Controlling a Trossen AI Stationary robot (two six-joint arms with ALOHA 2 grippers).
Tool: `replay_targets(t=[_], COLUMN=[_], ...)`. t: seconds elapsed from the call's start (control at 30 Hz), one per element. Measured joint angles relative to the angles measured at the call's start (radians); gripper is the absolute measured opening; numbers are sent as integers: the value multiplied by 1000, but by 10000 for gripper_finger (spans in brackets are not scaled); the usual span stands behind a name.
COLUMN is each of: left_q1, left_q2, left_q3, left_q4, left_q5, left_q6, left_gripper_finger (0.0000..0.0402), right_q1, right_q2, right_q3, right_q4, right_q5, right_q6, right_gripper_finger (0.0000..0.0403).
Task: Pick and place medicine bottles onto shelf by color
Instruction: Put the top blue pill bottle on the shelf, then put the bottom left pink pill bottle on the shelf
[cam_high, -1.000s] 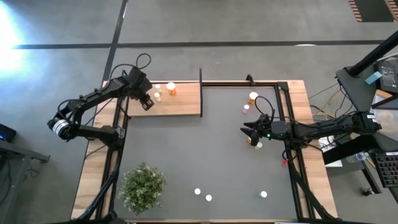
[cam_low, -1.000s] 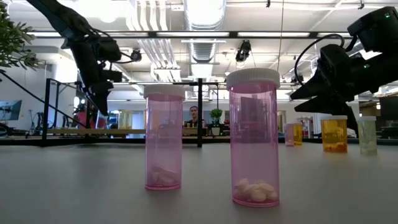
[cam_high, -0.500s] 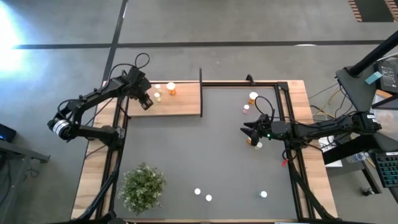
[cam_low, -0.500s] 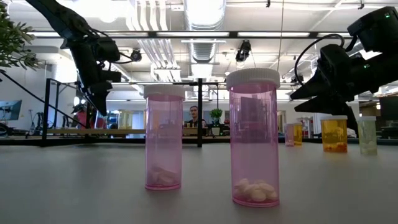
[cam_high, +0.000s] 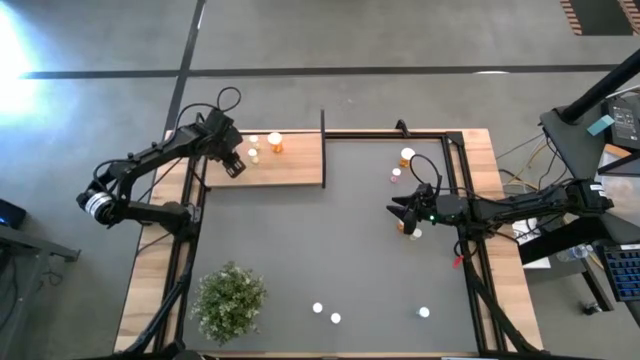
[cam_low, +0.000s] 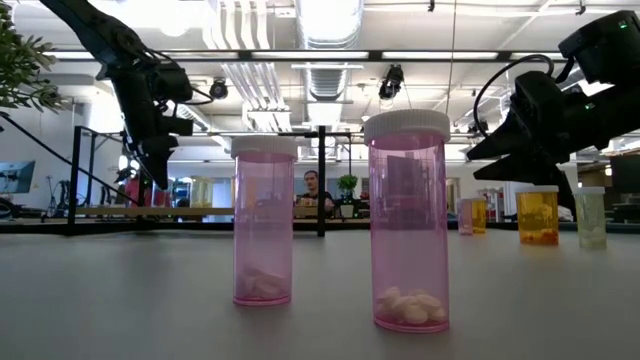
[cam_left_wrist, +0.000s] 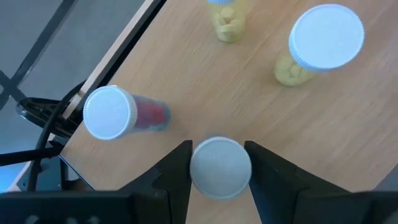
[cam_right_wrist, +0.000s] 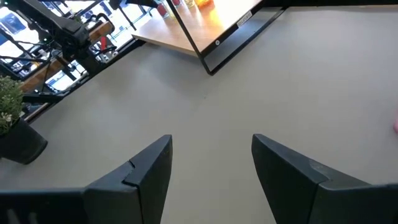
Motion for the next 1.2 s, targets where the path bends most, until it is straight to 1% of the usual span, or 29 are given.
replay_targets(t=[0.4, 0.6, 0.73, 1.2], left_q1=[5, 5, 5, 3], left_q2=[0, 0, -4, -118], left_q3=[3, 7, 7, 36], left_q4=[13, 14, 19, 27], left_q5=[-37, -48, -47, -45], left_q6=[-27, -27, -27, -27], left_gripper_finger=[131, 159, 164, 164], right_q1=[0, 0, 0, 0], right_q2=[0, 0, 0, 0], right_q3=[0, 0, 0, 0], right_q4=[0, 0, 0, 0], right_q5=[0, 0, 0, 0], right_q6=[0, 0, 0, 0], right_gripper_finger=[210, 210, 210, 210])
